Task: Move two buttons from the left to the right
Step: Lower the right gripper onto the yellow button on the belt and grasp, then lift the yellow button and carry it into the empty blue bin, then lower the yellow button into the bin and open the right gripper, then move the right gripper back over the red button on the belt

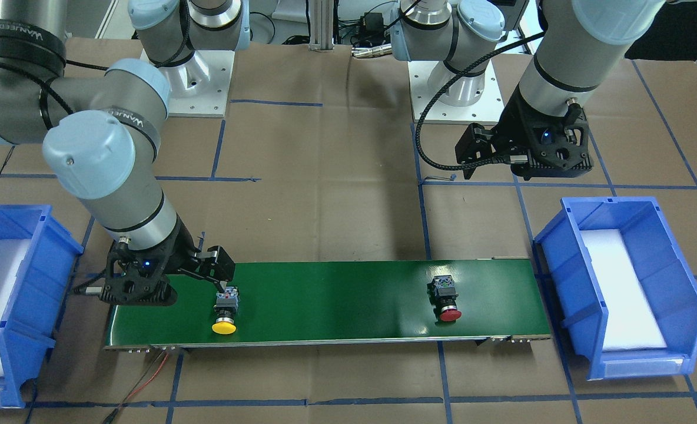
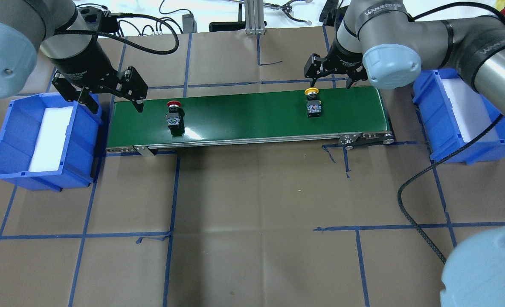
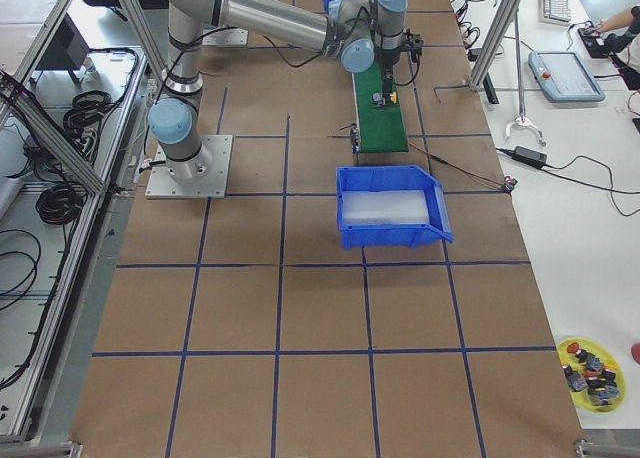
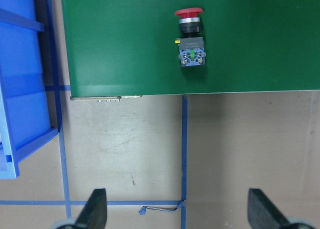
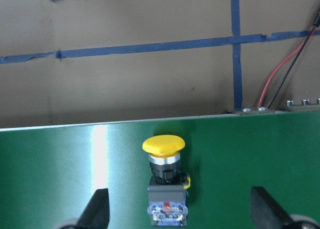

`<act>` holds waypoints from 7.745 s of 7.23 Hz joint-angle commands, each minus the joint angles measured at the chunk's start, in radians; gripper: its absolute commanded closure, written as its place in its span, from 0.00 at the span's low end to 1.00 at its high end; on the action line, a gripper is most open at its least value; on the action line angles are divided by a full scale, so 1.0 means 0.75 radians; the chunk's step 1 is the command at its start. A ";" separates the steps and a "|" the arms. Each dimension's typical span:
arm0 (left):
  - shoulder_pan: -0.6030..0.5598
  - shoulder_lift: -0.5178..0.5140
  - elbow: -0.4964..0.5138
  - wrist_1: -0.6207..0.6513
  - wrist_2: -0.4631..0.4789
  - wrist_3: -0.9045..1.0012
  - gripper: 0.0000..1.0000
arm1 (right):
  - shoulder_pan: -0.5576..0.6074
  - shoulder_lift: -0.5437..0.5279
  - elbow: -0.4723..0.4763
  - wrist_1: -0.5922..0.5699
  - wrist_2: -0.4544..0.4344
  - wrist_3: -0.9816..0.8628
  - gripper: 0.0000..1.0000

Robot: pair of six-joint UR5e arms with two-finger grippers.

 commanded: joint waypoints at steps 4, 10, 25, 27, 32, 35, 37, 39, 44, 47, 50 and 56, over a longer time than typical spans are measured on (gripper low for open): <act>-0.001 0.000 0.005 -0.003 -0.002 -0.002 0.00 | 0.000 0.141 -0.003 -0.045 -0.054 -0.011 0.04; -0.001 0.008 0.005 -0.003 0.002 0.000 0.00 | -0.027 0.083 -0.093 -0.005 -0.138 -0.034 0.97; -0.014 0.019 0.001 -0.001 -0.008 -0.059 0.00 | -0.749 0.031 0.213 -0.164 -0.114 -0.938 0.97; -0.030 0.019 -0.001 -0.001 -0.004 -0.059 0.00 | -0.804 0.027 0.246 -0.158 -0.114 -0.936 0.96; -0.028 0.027 -0.012 0.015 -0.004 -0.057 0.00 | -0.806 0.015 0.308 -0.154 -0.124 -0.934 0.38; -0.028 0.027 -0.005 0.015 -0.004 -0.055 0.00 | -0.802 -0.016 0.271 -0.142 -0.118 -0.923 0.23; -0.028 0.027 -0.005 0.015 -0.004 -0.057 0.00 | -0.778 -0.142 0.204 0.001 -0.118 -0.917 0.16; -0.028 0.025 -0.005 0.015 -0.002 -0.055 0.00 | -0.729 -0.253 0.122 0.073 -0.067 -0.781 0.00; -0.028 0.023 -0.010 0.015 0.000 -0.057 0.00 | -0.341 -0.280 -0.120 0.334 -0.046 -0.456 0.01; -0.028 0.029 -0.020 0.015 -0.002 -0.057 0.00 | -0.164 -0.278 -0.116 0.359 -0.044 -0.149 0.00; -0.028 0.029 -0.018 0.015 -0.002 -0.057 0.00 | -0.080 -0.280 -0.118 0.364 -0.115 -0.109 0.00; -0.028 0.039 -0.026 0.015 -0.002 -0.057 0.00 | -0.080 -0.257 -0.105 0.362 -0.148 -0.113 0.00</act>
